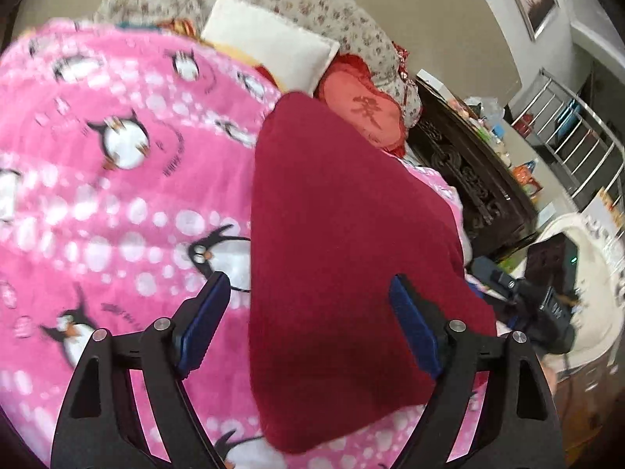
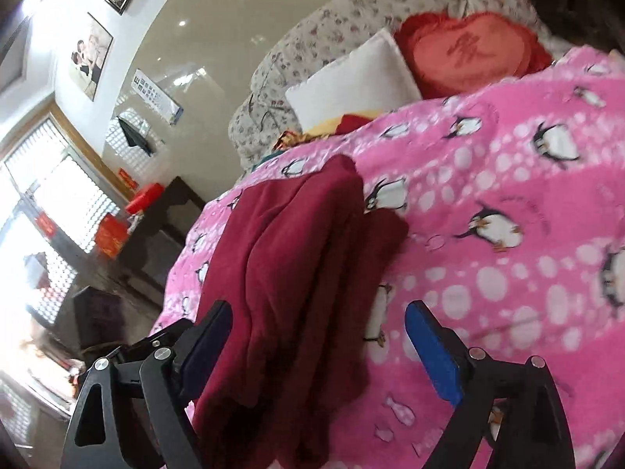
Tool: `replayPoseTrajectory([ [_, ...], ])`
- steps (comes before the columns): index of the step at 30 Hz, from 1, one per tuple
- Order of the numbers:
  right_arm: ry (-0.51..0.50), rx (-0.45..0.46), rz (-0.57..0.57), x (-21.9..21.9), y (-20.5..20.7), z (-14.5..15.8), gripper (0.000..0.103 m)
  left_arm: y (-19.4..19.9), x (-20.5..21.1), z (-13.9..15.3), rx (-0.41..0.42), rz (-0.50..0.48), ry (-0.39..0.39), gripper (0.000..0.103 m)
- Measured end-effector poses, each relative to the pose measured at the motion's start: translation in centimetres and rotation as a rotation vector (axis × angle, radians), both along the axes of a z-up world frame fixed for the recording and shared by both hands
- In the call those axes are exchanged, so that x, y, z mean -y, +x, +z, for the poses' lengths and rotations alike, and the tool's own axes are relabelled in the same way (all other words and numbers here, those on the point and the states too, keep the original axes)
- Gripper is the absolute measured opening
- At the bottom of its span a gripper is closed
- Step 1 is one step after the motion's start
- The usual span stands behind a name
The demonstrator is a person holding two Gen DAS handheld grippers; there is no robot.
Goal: Fold small clothes
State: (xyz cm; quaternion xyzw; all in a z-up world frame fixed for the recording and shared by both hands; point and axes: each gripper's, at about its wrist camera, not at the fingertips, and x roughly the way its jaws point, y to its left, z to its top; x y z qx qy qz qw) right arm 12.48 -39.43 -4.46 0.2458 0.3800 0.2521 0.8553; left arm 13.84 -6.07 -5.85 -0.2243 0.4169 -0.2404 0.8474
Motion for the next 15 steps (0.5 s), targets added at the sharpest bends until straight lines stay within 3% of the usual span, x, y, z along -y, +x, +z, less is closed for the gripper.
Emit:
replayPoseTrajectory([
  [2, 0.017, -0.032, 0.028, -0.6, 1.3, -1.1, 0.090, 1.1, 0.4, -0.8, -0.038, -0.033, -0.032, 0.084],
  [7, 0.043, 0.000, 0.034, -1.4, 3.0, -2.3, 0.091, 3.0, 0.9, -2.6, -0.092, -0.077, -0.122, 0.088],
  [9, 0.034, 0.013, 0.018, -1.8, 3.1, -2.4, 0.085, 3.2, 0.8, -2.5, -0.081, -0.076, -0.149, 0.088],
  [11, 0.011, 0.024, -0.007, -2.1, 2.7, -1.8, 0.069, 3.0, 0.9, -2.1, -0.065, -0.110, -0.154, 0.068],
  [15, 0.026, 0.046, 0.013, -2.8, 0.6, 0.3, 0.058, 1.7, 0.2, -0.7, -0.045, -0.113, -0.143, 0.056],
])
